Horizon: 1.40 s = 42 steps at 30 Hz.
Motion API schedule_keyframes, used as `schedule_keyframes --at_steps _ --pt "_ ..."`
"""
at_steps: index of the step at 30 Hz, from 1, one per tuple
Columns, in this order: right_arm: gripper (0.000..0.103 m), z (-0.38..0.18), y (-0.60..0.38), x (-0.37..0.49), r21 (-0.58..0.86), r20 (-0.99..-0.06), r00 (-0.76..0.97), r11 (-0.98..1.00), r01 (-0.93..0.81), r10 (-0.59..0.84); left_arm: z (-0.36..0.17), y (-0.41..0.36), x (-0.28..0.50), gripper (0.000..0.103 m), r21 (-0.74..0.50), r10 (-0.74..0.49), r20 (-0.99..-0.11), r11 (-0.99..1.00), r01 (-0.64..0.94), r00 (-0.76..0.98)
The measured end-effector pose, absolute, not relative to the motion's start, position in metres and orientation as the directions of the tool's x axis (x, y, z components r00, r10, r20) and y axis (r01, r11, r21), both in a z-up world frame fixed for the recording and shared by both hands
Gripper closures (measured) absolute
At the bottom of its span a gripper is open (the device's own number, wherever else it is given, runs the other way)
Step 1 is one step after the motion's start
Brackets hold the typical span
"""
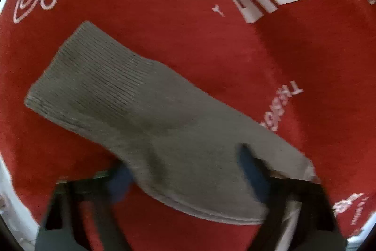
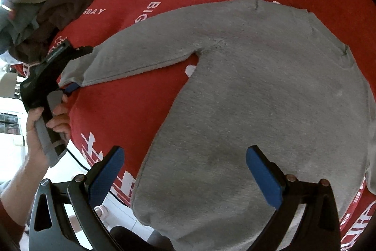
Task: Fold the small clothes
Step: 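Grasp the sweater sleeve nearest the left tool with the left gripper, then fold the held sleeve across the sweater body with the left gripper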
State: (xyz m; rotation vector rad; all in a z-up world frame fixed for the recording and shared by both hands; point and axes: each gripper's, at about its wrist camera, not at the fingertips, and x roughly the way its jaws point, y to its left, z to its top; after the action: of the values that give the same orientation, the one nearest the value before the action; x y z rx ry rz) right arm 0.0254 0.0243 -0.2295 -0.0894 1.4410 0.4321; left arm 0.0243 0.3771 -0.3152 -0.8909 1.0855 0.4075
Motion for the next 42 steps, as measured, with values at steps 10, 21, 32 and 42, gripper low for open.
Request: schedule_keyframes --at_steps 10,21,32,42 --pt "0.003 -0.224 -0.003 0.024 0.263 -0.954 0.068 0.925 -0.272 0.292 -0.265 0.354 0.040 0.095 -0.391 -0.085 -0.865 0.732 -0.558 0.495" --pt "0.007 -0.203 -0.088 0.031 0.281 -0.939 0.164 0.950 -0.137 0.302 -0.171 0.151 0.117 0.095 -0.469 -0.349 -0.713 0.882 -0.044 0.608" --pt "0.007 -0.214 -0.225 0.018 0.228 -0.953 0.229 0.967 0.111 0.199 -0.245 -0.067 0.139 0.094 -0.248 -0.304 -0.877 0.949 0.193 0.373" --pt "0.006 -0.228 -0.265 0.027 0.312 -0.938 0.218 0.929 0.198 0.268 -0.220 -0.001 0.088 0.044 -0.117 -0.169 -0.914 0.980 0.159 0.368"
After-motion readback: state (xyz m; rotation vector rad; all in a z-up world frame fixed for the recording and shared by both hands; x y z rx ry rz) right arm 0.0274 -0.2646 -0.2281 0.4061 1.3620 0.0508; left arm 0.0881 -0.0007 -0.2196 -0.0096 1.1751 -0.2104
